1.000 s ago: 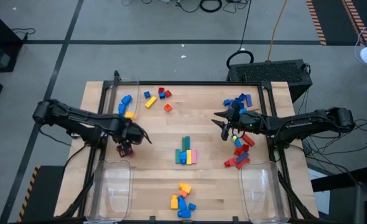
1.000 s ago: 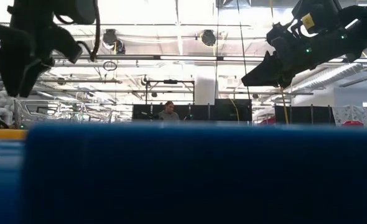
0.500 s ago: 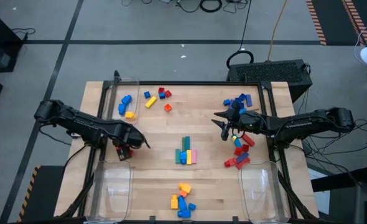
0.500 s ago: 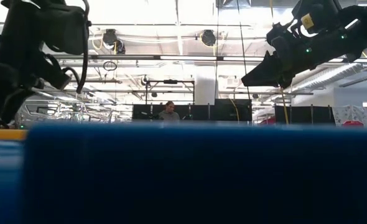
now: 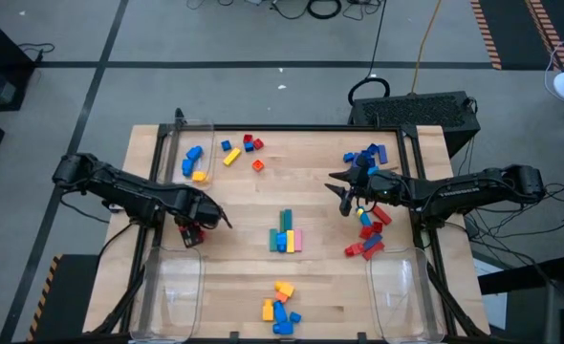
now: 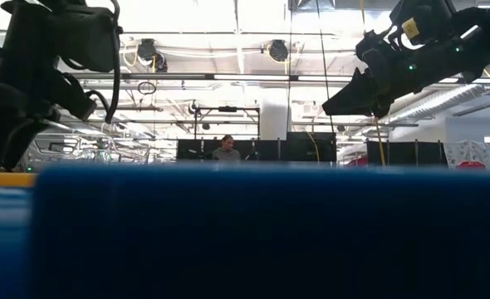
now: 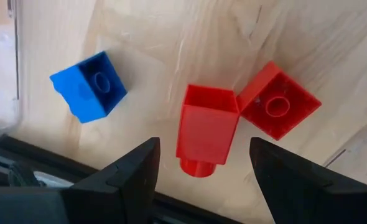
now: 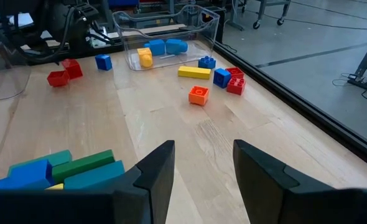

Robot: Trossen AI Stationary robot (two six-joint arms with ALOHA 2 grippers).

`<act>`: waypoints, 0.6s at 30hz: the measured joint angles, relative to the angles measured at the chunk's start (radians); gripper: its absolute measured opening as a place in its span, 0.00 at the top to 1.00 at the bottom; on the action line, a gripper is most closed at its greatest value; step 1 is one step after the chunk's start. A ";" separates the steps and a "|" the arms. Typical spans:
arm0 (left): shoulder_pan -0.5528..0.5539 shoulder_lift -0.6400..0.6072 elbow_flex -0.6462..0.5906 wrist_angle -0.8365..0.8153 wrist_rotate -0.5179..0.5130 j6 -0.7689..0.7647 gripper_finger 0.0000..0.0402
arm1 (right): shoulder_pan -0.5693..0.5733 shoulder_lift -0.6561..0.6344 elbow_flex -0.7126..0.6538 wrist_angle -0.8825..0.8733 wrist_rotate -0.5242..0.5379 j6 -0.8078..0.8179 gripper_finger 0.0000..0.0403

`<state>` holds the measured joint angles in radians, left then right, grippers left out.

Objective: Sort blocks by size
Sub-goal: Put the red one stud game piece into the top left transparent bin

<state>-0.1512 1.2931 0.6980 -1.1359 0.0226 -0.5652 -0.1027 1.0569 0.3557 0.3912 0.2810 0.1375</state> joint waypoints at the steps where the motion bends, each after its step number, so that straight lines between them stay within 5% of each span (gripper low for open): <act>1: 0.000 0.001 0.006 -0.007 -0.010 -0.001 0.38 | 0.000 0.000 0.000 0.000 0.000 0.000 0.63; 8: 0.004 0.003 0.061 -0.002 -0.143 0.040 0.38 | 0.000 0.000 0.000 0.022 0.000 0.000 0.63; 18: 0.100 0.002 0.002 0.002 -0.092 -0.010 0.38 | 0.000 0.000 0.000 0.017 0.000 -0.003 0.63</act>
<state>-0.0508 1.2953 0.7000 -1.1334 -0.0694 -0.5748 -0.1028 1.0573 0.3557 0.4080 0.2810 0.1341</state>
